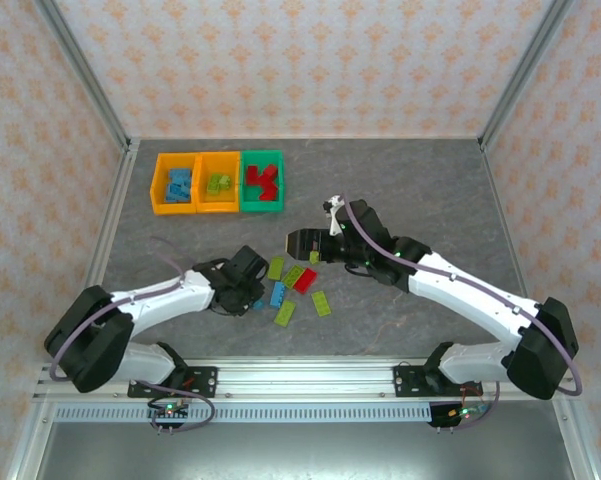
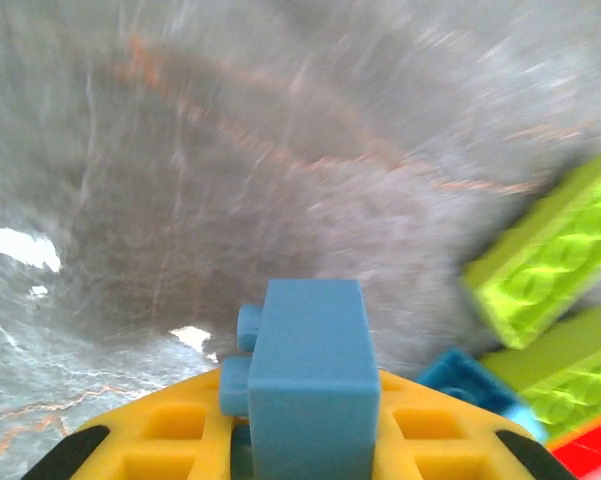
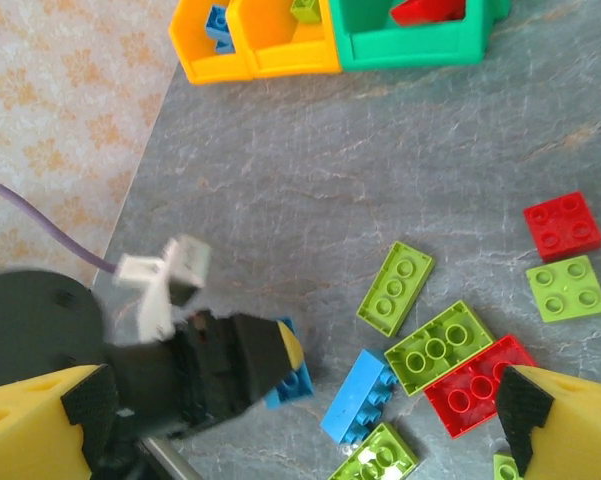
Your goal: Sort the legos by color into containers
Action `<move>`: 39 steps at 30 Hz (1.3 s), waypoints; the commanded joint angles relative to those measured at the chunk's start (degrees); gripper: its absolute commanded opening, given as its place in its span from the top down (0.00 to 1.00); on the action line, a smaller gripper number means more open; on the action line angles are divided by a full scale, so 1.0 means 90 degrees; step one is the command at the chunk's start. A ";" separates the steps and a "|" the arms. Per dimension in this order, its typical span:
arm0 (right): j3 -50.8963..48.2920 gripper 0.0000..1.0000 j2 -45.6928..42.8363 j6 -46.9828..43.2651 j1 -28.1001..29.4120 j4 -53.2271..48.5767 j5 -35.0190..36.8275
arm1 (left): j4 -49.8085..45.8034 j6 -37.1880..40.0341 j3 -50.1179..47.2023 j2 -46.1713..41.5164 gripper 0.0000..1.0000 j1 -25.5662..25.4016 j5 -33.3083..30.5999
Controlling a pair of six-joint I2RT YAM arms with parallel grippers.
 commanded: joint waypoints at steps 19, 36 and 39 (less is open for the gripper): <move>0.0125 0.01 -0.0244 0.0071 0.0026 -0.0549 0.0177 | -0.0064 0.3889 0.4961 0.3140 0.83 0.4511 -0.0464; -0.0435 0.01 -0.1073 0.0208 0.0021 -0.0918 0.0861 | -0.0898 0.3857 0.7013 0.4553 0.50 0.4957 0.1052; -0.0354 0.01 -0.0847 0.0256 0.0026 -0.1065 0.1224 | -0.0181 0.3643 0.5805 0.3331 0.51 0.4772 0.1252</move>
